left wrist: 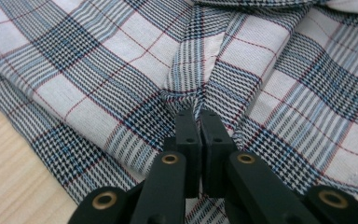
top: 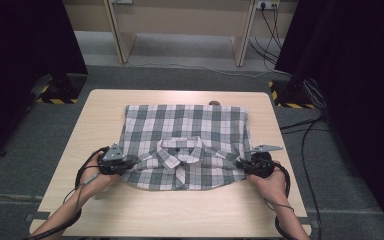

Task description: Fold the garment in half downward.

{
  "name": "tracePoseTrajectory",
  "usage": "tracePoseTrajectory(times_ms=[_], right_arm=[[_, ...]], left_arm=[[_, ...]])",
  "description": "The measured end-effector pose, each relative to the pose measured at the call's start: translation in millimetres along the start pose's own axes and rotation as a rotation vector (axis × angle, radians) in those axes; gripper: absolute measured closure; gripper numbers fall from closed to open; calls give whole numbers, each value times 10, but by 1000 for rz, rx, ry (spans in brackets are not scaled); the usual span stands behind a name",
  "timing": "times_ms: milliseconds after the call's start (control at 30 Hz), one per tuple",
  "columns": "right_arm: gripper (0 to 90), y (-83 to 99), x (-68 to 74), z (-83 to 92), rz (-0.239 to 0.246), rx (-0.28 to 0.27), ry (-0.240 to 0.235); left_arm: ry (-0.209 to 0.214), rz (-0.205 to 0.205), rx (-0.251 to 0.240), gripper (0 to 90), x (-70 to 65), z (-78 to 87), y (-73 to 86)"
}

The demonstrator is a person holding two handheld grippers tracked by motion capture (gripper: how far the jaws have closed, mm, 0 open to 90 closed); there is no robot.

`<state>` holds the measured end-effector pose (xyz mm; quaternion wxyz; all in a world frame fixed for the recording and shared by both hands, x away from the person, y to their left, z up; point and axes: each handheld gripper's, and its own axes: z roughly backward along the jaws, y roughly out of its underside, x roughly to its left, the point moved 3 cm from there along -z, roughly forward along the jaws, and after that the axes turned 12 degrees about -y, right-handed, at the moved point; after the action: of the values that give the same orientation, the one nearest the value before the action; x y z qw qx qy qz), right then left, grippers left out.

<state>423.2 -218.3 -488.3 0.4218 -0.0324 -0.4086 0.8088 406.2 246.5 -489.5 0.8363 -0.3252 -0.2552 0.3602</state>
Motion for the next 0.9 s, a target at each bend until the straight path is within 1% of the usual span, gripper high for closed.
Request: tracePoseTrajectory(times_ms=[33,67,100,133,167,233,267,300,333,367,400,433,467,500,567,667,700,733,767,800,833,867,900], right_arm=[[786,-8,1,-2,3,4,1],[747,-11,8,-1,1,7,1],[638,-29,30,6,2,16,-6],[638,-29,30,6,2,16,-6],[588,-53,41,16,7,20,-9],[508,-132,74,46,0,5,-2],[489,-242,116,67,19,-14,10],[474,-301,138,64,34,-21,14],[474,-301,138,64,34,-21,14],[460,-414,181,38,46,-22,20],[460,-414,181,38,46,-22,20],[457,-463,200,10,55,-22,18],[449,-533,218,-67,62,-5,10],[444,-554,216,-116,60,12,5],[439,-568,198,-216,63,47,10],[436,-537,179,-356,53,90,-8],[436,-537,179,-356,53,90,-8],[457,-503,165,-423,48,112,-17],[498,-488,158,-445,53,119,-20],[498,-488,158,-445,53,119,-20],[611,-465,151,-456,78,110,-23],[611,-465,151,-456,78,110,-23],[729,-455,159,-442,87,106,-38]], left_arm=[[3,3,-9,843,6,5,3],[6,1,-20,790,10,16,4],[14,-1,-27,614,14,30,-2],[21,-1,-33,614,21,52,-21],[18,7,-46,540,37,77,-55],[3,19,-80,438,81,124,-154],[4,33,-108,394,116,145,-272],[4,33,-108,380,116,145,-272],[7,40,-118,380,127,144,-333],[11,45,-125,364,133,131,-391],[17,45,-130,364,135,107,-444],[25,42,-124,360,133,74,-486],[34,43,-115,353,125,29,-519],[47,44,-101,352,112,-25,-541],[75,30,-57,352,78,-142,-554],[98,8,6,367,20,-296,-527],[110,6,29,367,4,-338,-508],[119,4,48,410,-7,-373,-488],[128,4,63,438,-16,-402,-468],[132,6,72,438,-20,-423,-452],[130,10,79,509,-26,-437,-439],[128,4,88,509,-31,-443,-430],[125,-5,87,592,-36,-440,-431]])
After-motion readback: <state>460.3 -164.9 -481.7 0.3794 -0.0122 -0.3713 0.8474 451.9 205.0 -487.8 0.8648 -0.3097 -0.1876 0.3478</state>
